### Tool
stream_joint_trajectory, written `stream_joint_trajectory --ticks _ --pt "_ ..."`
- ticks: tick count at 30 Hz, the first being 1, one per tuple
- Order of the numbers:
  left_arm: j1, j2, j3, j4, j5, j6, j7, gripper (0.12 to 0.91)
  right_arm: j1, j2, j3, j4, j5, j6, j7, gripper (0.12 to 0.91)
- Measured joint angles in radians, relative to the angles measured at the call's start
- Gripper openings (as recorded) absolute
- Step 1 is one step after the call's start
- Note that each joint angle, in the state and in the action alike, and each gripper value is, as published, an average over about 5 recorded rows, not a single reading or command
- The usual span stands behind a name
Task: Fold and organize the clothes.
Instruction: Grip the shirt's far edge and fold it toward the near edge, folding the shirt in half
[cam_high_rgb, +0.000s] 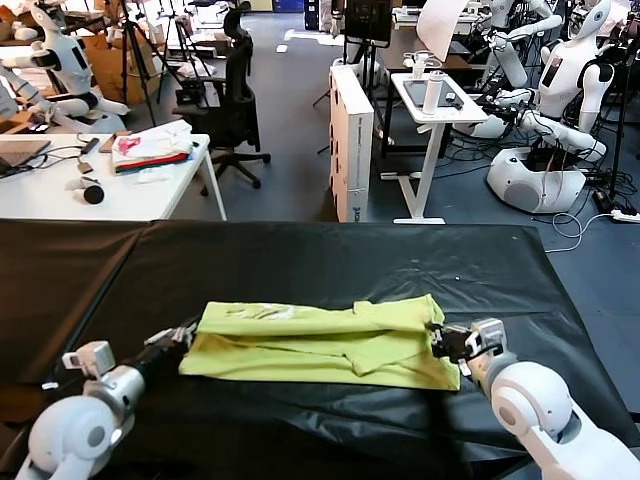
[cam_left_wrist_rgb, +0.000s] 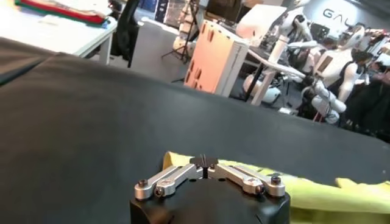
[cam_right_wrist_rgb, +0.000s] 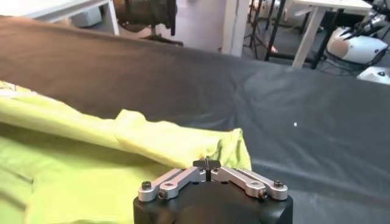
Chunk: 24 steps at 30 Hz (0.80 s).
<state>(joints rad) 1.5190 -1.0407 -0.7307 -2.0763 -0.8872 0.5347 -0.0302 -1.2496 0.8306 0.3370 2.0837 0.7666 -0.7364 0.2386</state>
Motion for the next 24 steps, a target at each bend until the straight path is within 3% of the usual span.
stream_joint_trajectory --ticks 8,13,16,20,24 --pt "0.058 -0.026 -0.004 -0.014 0.027 -0.003 -0.010 0.149 -0.021 0.007 0.001 0.001 -0.004 0.000 -0.003 0.138" --pt "0.074 -0.033 -0.011 -0.017 0.037 -0.001 -0.022 0.161 -0.024 0.010 0.015 0.012 0.000 0.000 -0.052 0.195" --pt "0.079 -0.035 -0.023 -0.022 0.042 -0.002 -0.026 0.273 -0.024 0.013 0.028 0.020 0.006 0.000 -0.076 0.352" --pt "0.078 -0.030 -0.044 -0.010 0.041 -0.005 -0.027 0.531 -0.016 0.021 0.049 0.020 0.018 0.002 -0.080 0.617" --pt "0.064 -0.023 -0.060 0.015 0.034 -0.007 -0.031 0.772 0.007 0.040 0.069 -0.002 0.021 0.043 -0.063 0.833"
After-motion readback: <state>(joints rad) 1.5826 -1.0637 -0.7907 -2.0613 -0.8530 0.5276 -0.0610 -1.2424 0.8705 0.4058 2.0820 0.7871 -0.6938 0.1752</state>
